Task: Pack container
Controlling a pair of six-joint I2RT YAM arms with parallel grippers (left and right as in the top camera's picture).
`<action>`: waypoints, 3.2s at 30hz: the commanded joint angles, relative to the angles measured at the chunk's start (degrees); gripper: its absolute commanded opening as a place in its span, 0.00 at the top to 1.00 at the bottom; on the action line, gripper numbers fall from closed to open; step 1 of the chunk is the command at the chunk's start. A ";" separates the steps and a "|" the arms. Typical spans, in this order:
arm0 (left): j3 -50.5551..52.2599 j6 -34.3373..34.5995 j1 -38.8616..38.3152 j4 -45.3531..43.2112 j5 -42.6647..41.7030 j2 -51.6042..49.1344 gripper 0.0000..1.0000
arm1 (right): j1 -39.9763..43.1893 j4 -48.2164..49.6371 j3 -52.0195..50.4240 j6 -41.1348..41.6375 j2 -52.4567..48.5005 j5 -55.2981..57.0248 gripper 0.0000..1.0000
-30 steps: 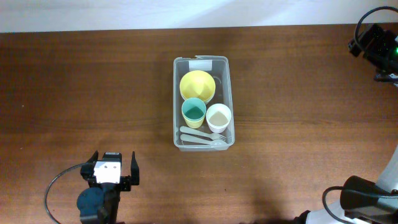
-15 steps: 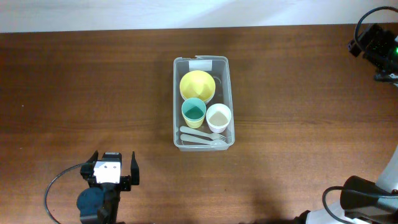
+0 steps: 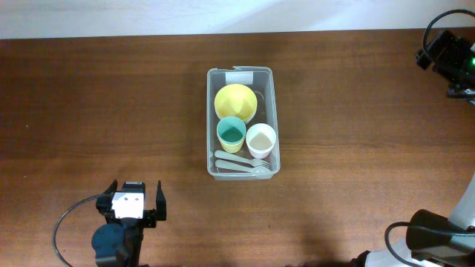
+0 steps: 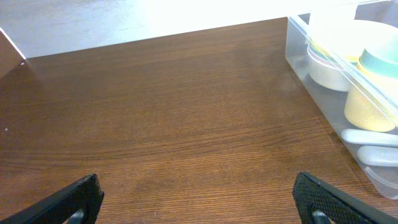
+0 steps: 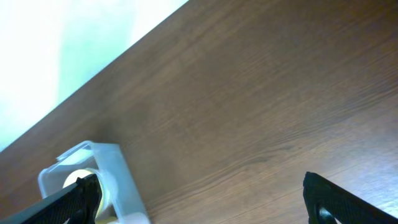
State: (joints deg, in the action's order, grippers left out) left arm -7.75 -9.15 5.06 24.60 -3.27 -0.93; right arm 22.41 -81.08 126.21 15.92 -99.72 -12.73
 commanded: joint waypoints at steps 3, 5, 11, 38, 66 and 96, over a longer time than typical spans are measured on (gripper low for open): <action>0.55 0.72 0.35 -0.15 -1.05 0.63 0.00 | -7.63 0.52 -0.04 -18.34 3.98 3.10 0.01; 0.55 0.72 0.35 -0.15 -1.05 0.63 0.00 | -13.49 0.59 -0.20 -31.63 5.92 3.13 0.01; 0.55 0.72 0.35 -0.17 -1.05 0.63 0.00 | -18.27 2.73 -4.33 -35.78 11.89 3.93 0.01; 0.55 0.72 0.35 -0.15 -1.05 0.63 0.00 | -18.27 43.10 -106.68 -30.36 88.08 0.55 0.01; 0.55 0.72 0.35 -0.17 -1.05 0.63 0.00 | -18.27 44.89 -117.04 -24.41 99.54 5.07 0.01; 0.55 0.72 0.35 -0.15 -1.05 0.63 0.00 | -18.27 44.89 -117.04 -24.41 99.54 5.07 0.01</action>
State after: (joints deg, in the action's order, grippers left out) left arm -7.68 -9.15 5.06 24.56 -3.29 -0.62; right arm 4.23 -36.49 9.56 -8.97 -0.80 -8.56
